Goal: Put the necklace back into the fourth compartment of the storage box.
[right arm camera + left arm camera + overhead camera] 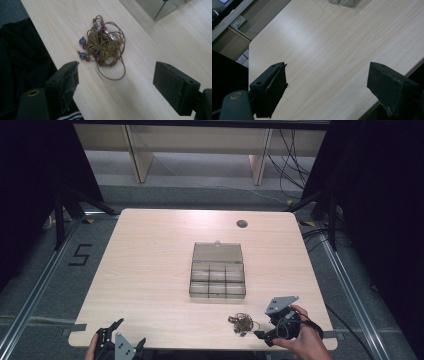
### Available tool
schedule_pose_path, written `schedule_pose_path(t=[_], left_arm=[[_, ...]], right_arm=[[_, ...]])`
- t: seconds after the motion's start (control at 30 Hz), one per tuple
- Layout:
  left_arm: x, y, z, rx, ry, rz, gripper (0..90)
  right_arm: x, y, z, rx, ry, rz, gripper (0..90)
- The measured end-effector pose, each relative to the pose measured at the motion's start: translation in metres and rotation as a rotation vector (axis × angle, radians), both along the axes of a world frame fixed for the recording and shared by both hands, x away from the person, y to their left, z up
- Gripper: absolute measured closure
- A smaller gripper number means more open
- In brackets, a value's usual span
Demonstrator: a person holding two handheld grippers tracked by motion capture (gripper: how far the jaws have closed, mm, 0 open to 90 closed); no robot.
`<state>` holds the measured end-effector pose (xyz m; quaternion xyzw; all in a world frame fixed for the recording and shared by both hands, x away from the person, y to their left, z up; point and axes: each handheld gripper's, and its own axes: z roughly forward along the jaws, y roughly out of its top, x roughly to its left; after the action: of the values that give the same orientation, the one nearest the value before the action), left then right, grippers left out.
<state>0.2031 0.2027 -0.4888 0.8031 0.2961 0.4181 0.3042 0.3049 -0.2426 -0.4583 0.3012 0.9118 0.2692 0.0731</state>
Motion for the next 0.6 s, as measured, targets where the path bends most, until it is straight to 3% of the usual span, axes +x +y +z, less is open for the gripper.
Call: schedule_pose_path(t=[0.03,0.1,0.2,0.27,0.37,0.4,0.5,0.6], left_arm=[[0.001,0.001,0.001,0.026,-0.002,-0.007,15.4],[0.001,0.000,0.001,0.028,0.003,-0.006,15.4],[0.000,-0.001,0.000,0.013,0.004,-0.008,15.5],[0.001,0.000,0.001,0.030,0.002,-0.007,15.4],[0.000,0.000,0.001,0.010,-0.002,-0.009,15.4],[0.000,0.000,0.000,0.001,-0.001,-0.006,15.5],[-0.001,0.000,0.001,0.009,0.005,-0.007,15.4],[0.000,0.000,0.001,0.002,0.003,-0.006,15.4]], right_arm=[[0.002,0.002,0.000,-0.006,0.007,0.008,21.5],[0.006,0.006,-0.002,-0.012,0.017,-0.015,21.1],[0.013,0.013,-0.003,-0.005,0.026,0.037,21.2],[0.017,0.018,-0.004,-0.013,0.034,0.037,21.2],[0.024,0.028,-0.006,-0.025,0.051,0.067,22.5],[0.024,0.030,-0.006,-0.032,0.057,0.051,22.5],[0.028,0.034,-0.009,-0.037,0.062,0.084,23.4],[0.029,0.037,-0.011,-0.050,0.088,0.080,24.0]])
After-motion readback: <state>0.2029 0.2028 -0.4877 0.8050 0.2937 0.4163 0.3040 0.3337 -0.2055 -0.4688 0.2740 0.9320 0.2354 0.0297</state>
